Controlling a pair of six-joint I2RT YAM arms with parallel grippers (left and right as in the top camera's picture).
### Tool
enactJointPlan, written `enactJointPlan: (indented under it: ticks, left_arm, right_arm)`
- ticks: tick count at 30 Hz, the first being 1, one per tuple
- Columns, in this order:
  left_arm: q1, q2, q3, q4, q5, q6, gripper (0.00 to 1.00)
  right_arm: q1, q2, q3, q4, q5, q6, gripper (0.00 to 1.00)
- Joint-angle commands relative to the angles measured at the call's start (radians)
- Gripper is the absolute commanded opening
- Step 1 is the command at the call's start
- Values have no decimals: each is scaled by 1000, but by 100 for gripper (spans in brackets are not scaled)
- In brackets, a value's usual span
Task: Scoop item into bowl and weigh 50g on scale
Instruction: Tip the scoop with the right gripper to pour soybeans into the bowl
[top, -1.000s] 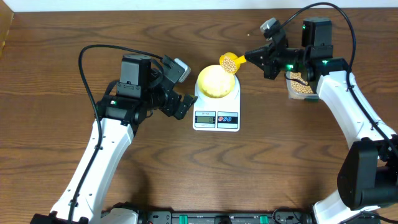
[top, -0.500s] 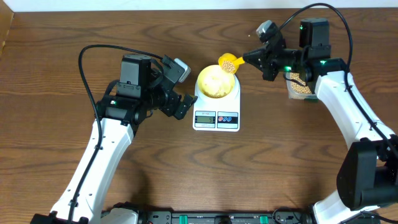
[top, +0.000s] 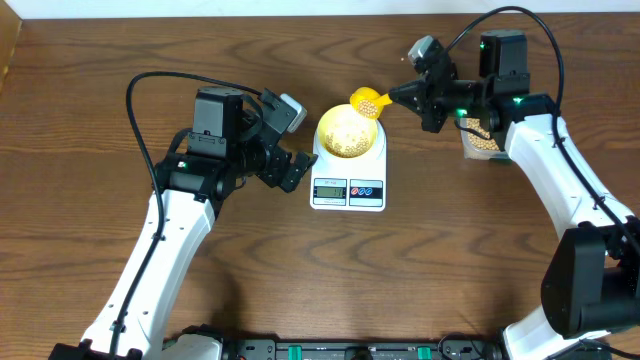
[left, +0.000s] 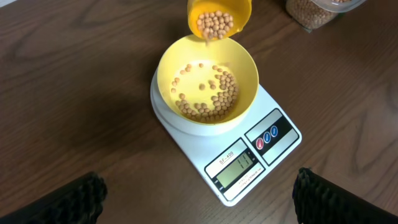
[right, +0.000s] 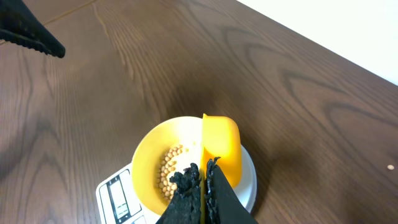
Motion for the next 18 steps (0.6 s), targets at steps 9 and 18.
enactJointPlan:
  ticks: [9, 18]
  left_arm:
    - [-2, -15, 6, 1, 10, 17, 98]
    - [-2, -15, 6, 1, 9, 17, 98]
  right_arm:
    - [22, 9, -5, -1, -10, -30, 1]
    - [35, 9, -5, -1, -10, -102, 1]
